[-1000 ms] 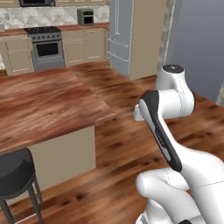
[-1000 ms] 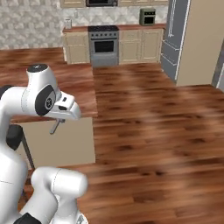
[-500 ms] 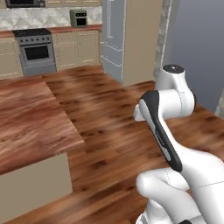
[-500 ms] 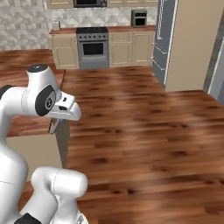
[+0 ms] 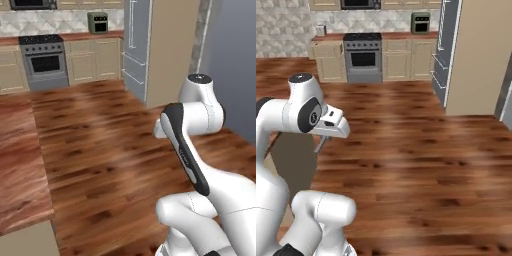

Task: Pick up the metallic utensils from the counter and place them in the open drawer. Make sure not to pick up any wooden utensils.

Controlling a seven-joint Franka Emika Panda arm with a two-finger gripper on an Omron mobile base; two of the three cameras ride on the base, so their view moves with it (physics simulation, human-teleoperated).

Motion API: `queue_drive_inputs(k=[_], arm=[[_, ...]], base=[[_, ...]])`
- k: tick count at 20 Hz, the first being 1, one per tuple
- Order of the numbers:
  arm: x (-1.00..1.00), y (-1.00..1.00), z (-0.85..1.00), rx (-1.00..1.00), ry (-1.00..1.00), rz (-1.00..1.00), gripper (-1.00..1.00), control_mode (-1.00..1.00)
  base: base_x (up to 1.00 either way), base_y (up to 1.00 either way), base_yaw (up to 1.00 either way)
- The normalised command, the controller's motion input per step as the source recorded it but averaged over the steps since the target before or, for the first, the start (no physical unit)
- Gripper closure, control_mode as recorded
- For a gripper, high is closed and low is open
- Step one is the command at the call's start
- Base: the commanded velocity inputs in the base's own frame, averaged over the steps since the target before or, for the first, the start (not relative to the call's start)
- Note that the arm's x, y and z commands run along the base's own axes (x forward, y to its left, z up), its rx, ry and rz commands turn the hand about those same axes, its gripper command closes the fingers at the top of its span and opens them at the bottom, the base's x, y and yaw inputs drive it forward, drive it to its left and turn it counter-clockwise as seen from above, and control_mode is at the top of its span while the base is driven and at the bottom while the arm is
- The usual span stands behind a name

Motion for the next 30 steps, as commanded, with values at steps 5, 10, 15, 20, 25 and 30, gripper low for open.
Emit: queue_drive_inputs(k=[5, 10, 15, 20, 25, 30], arm=[[0.00, 0.00, 0.00, 0.00, 0.00, 0.00, 1.00, 1.00], [0.00, 0.00, 0.00, 0.00, 0.00, 0.00, 1.00, 1.00], [0.00, 0.00, 0.00, 0.00, 0.00, 0.00, 1.00, 1.00], [0.00, 0.00, 0.00, 0.00, 0.00, 0.00, 1.00, 1.00], [0.00, 0.00, 0.00, 0.00, 0.00, 0.00, 1.00, 1.00], [0.00, 0.00, 0.00, 0.00, 0.00, 0.00, 1.00, 1.00]], base=[[1.00, -0.55, 0.24], [1.00, -0.31, 0.28], [1.00, 0.00, 0.43], [1.00, 0.00, 0.45], [1.00, -0.06, 0.40], [1.00, -0.66, 0.35]])
